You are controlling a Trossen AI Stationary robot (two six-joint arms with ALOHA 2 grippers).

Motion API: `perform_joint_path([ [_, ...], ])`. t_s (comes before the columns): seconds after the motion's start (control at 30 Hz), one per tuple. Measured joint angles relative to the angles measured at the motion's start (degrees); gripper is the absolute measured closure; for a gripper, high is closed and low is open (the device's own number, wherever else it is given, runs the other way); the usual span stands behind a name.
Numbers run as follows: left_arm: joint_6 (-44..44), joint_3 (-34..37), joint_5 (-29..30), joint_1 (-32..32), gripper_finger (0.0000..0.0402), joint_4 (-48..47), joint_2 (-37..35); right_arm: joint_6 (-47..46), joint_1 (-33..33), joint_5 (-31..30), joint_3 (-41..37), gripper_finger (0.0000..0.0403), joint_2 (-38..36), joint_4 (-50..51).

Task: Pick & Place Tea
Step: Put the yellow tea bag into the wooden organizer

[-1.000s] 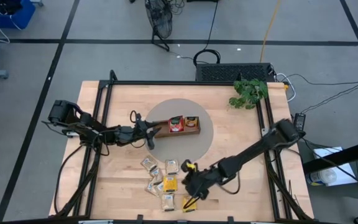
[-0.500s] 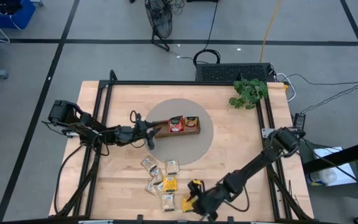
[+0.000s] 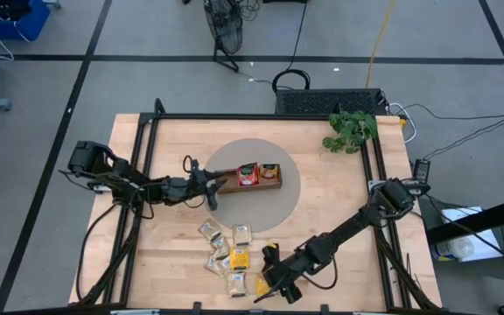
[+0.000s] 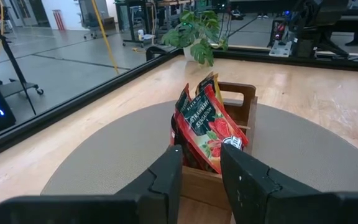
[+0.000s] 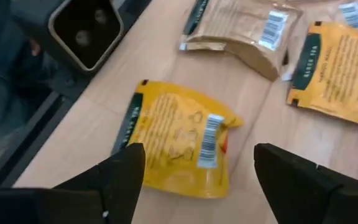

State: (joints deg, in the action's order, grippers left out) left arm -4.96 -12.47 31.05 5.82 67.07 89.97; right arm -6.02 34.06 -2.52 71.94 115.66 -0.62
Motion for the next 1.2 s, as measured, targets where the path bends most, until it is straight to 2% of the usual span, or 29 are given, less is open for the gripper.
perform_joint_path([
  [0.23, -0.01, 0.0, 0.0, 0.0, 0.0286, 0.17, 0.02, -0.67, -0.49, 3.86, 0.22, 0.0145, 3.61, -2.58],
  [0.4, 0.01, 0.0, 0.0, 0.0, 0.0286, 0.06, 0.02, -0.65, -0.57, 3.83, 0.26, 0.0185, 4.28, -2.66],
  [0.53, 0.01, 0.0, 0.0, -0.02, 0.0286, 0.04, 0.02, -0.31, -0.89, 3.89, 0.23, 0.0251, 4.32, -2.62],
  [0.7, 0.01, 0.0, 0.0, 0.0, 0.0286, 0.02, 0.02, 2.04, -1.47, 5.17, 0.17, 0.0373, 4.17, -2.36],
  [0.73, 0.01, 0.0, 0.0, -0.02, 0.0286, 0.02, 0.02, 2.9, -1.47, 5.12, 0.15, 0.0385, 3.99, -1.95],
  [0.87, 0.01, 0.0, 0.0, -0.01, 0.0286, 0.02, 0.02, 4.12, -1.56, 4.7, 0.01, 0.0389, 2.29, -0.01],
  [1.07, 0.01, 0.0, 0.0, 0.0, 0.0286, -0.04, 0.02, 1.4, -1.65, 4.51, -0.4, 0.0395, -4.37, 3.03],
  [1.2, 0.01, 0.0, 0.0, -0.02, 0.0286, -0.02, 0.02, -0.49, -0.97, 9.62, -4.7, 0.0395, -8.74, -3.44],
])
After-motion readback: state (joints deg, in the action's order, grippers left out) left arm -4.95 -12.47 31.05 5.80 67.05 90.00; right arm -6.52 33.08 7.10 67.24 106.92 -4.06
